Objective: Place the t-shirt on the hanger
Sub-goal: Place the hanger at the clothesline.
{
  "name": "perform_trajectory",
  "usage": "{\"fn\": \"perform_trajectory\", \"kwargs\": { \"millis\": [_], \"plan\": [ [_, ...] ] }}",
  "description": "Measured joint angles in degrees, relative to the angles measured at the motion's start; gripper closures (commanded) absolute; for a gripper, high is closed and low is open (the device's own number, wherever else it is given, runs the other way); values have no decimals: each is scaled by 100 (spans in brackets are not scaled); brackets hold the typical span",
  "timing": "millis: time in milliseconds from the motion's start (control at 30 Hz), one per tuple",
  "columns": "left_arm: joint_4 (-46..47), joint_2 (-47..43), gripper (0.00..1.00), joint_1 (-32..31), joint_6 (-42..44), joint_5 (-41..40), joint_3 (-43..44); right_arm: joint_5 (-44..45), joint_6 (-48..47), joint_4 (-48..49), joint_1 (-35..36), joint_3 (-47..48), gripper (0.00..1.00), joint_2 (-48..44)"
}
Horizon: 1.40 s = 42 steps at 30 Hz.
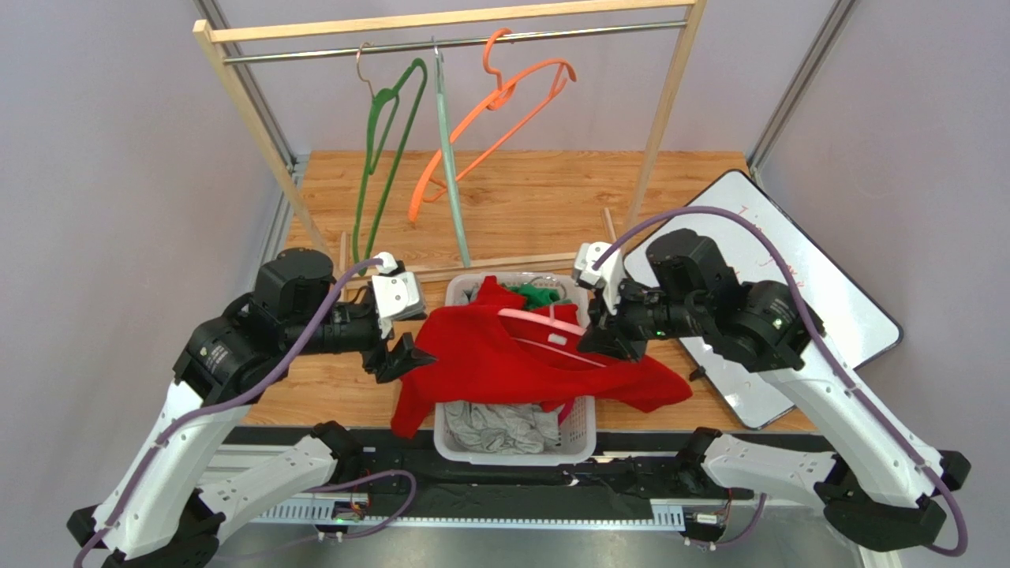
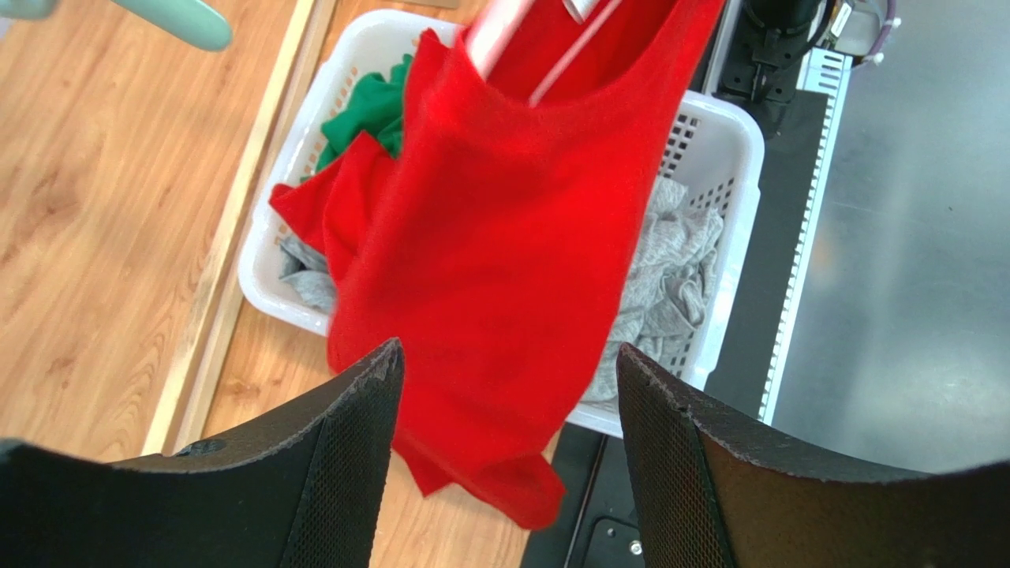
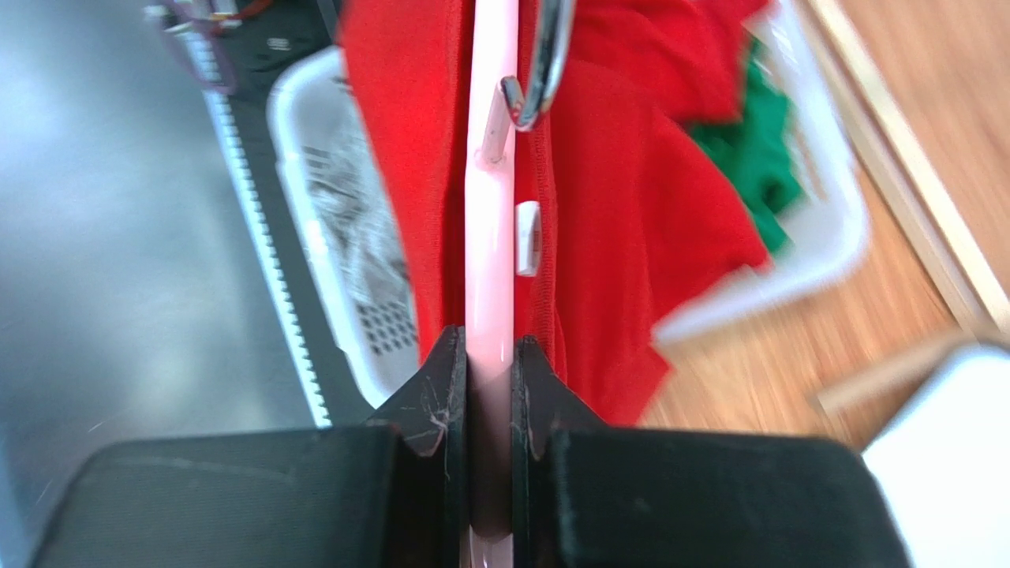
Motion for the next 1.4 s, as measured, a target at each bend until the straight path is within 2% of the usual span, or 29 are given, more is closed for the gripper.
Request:
{"fn": "perform_trajectory", "kwargs": {
  "millis": [200,333,500,600,700,1067,1167,1400],
  "plan": [
    [96,37,28,4,-22,2,63,966,127,-752,-533,162,100,-769],
    [221,225,28,4,-57,15,140,1652,361,-999,-1200,570,100,-999],
    [422,579,28,4,-72,24,404,2402,732,-1132,-2090,1609,100,-664],
    [509,695,28,4,-52,26,459,2710,837,-1226,-2420,2651,100,-219],
    [557,723,28,4,-31,26,483,2916,831,-1261,-2511,3515,100,120],
    [767,798,27,4,-9,114,496,3403,188,-1550,-2524,5702,100,608],
    [844,846,23,4,-20,258,490,3556,-44,-1388,-2524,5829,100,599],
    [1390,984,22,-199,-33,772,258,3856,-422,-1152,-2581,5626,100,372]
  ]
}}
